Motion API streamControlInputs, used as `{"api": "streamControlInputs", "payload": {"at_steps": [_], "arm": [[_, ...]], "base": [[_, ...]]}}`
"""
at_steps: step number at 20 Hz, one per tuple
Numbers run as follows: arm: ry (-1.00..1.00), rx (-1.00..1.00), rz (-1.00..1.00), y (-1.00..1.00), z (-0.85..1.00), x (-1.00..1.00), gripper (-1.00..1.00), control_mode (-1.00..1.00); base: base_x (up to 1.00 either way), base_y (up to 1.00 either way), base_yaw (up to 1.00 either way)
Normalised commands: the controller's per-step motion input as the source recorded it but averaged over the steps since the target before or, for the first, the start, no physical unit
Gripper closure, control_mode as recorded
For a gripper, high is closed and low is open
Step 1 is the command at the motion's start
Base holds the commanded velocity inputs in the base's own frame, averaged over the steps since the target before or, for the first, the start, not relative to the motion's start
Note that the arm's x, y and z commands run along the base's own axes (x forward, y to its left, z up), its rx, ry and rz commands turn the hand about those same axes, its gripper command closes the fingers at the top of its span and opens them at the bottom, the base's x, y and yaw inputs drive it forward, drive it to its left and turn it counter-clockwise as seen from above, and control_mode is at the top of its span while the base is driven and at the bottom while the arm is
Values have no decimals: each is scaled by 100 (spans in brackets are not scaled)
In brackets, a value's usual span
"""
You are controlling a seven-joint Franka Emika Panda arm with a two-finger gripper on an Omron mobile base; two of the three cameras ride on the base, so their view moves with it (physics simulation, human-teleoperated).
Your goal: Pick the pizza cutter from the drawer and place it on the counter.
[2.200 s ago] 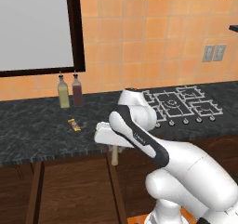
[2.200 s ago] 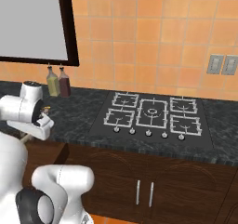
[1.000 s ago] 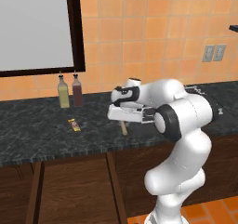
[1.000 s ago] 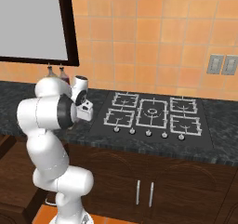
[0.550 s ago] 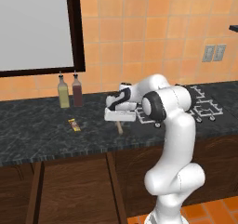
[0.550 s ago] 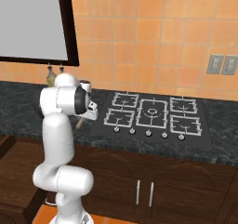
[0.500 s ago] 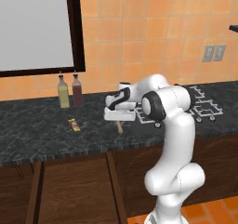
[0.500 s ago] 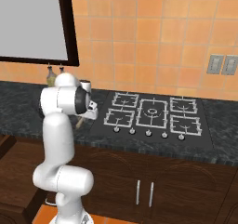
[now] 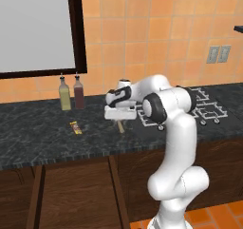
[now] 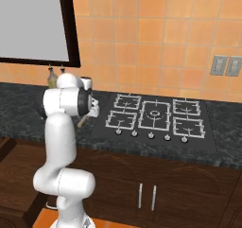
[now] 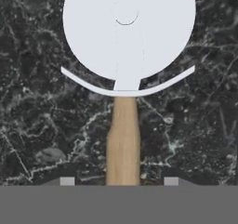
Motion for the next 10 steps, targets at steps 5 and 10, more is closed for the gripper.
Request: {"api": "streamControlInputs", "payload": {"at_steps": [5,10], "arm": [[-15,0,0,-23,71,-94,-100,-100],[-1,0,0,-77,82,-100,-100,-100]], "base": [[0,0,0],[0,0,0]]}}
